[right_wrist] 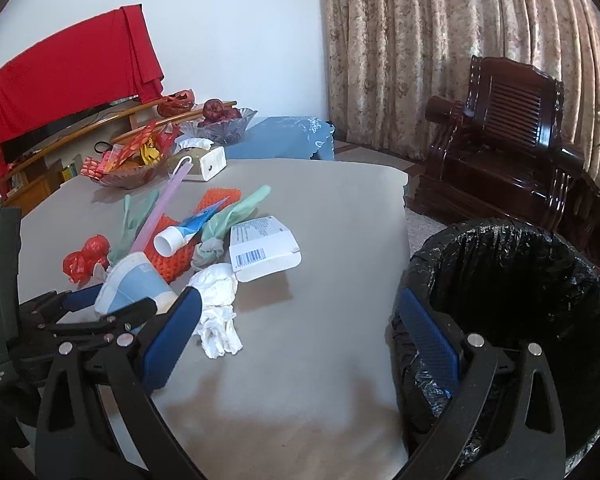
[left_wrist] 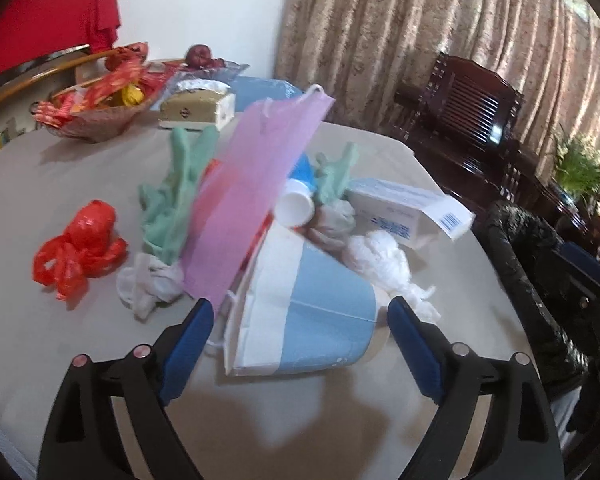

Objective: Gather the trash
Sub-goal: 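Grasp the blue-and-white paper cup with the left gripper while the right gripper grasps white tissues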

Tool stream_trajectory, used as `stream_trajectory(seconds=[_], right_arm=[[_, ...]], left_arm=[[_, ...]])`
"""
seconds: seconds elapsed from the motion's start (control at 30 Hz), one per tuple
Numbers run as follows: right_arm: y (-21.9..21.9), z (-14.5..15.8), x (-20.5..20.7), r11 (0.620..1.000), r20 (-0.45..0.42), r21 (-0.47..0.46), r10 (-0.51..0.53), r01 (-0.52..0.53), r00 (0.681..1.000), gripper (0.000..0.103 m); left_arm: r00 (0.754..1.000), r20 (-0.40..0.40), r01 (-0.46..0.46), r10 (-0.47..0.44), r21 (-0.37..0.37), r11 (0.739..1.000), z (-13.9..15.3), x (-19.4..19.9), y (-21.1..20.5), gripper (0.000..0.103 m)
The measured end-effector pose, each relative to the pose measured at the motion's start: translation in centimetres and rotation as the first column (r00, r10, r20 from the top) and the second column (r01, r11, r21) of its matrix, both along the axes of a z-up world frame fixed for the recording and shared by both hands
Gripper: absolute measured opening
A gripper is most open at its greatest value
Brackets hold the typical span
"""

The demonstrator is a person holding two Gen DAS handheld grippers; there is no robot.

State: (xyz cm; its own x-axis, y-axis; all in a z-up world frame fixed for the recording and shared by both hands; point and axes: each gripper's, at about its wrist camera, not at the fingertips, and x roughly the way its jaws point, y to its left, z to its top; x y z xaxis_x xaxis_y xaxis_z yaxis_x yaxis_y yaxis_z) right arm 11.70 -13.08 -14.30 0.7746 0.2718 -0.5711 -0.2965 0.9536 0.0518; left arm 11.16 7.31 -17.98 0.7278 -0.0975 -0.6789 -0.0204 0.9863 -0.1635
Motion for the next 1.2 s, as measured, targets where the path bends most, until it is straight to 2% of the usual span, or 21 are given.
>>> stream_trajectory(seconds=[0.13, 0.37, 0.47, 0.83, 0.9, 0.93, 0.97, 1.2], right_arm=[[-0.2, 0.0, 0.1, 1.000, 0.002, -0.001, -0.001, 0.001, 1.000, 0.096], [-0.5, 0.0, 0.1, 1.000, 0.001, 0.001, -0.004, 0.004, 1.000, 0.096], [-0.5, -0.1, 0.0, 1.000, -0.003, -0.001, -0.003, 0.003, 1.000, 0.096], [-0.5, -0.4, 0.0, 1.000, -0.006, -0.006, -0.004, 0.004, 1.000, 0.096], [-0.4, -0.4, -0.1, 1.000, -0.007, -0.007, -0.002, 0.002, 1.000, 0.096], [-0.3, -0.4, -0.1, 1.000, -0.007, -0.006, -0.001, 0.000, 1.000, 0.096], [-0.3, -0.3, -0.1, 1.000, -0.006, -0.005, 0.001, -0.001, 1.000, 0.096], [1.2, -0.8, -0.2, 0.999, -0.019, 0.001, 0.038, -0.038, 0.999, 0.096]], left_arm=[[1.000, -0.010, 0.013, -0.013, -0.003, 1.000, -0.2, -0.3, -0.5, 0.087], [1.000, -0.011, -0.017, 0.017, -0.011, 1.000, 0.0, -0.9, 0.4, 0.088], [0.999, -0.035, -0.025, 0.024, -0.018, 1.000, -0.5, -0.7, 0.3, 0.088], [0.991, -0.073, -0.115, 0.114, -0.014, 0.993, -1.3, -0.4, -0.3, 0.088], [0.991, -0.075, -0.117, 0.115, -0.011, 0.993, -1.4, 0.0, -0.4, 0.086], [0.991, -0.076, -0.114, 0.112, -0.020, 0.993, -1.5, 0.1, -0.4, 0.079], [0.991, -0.082, -0.108, 0.105, -0.027, 0.994, -1.5, 0.2, -0.3, 0.077], [0.994, -0.045, -0.103, 0.102, -0.017, 0.995, -0.2, -1.0, 0.4, 0.076]])
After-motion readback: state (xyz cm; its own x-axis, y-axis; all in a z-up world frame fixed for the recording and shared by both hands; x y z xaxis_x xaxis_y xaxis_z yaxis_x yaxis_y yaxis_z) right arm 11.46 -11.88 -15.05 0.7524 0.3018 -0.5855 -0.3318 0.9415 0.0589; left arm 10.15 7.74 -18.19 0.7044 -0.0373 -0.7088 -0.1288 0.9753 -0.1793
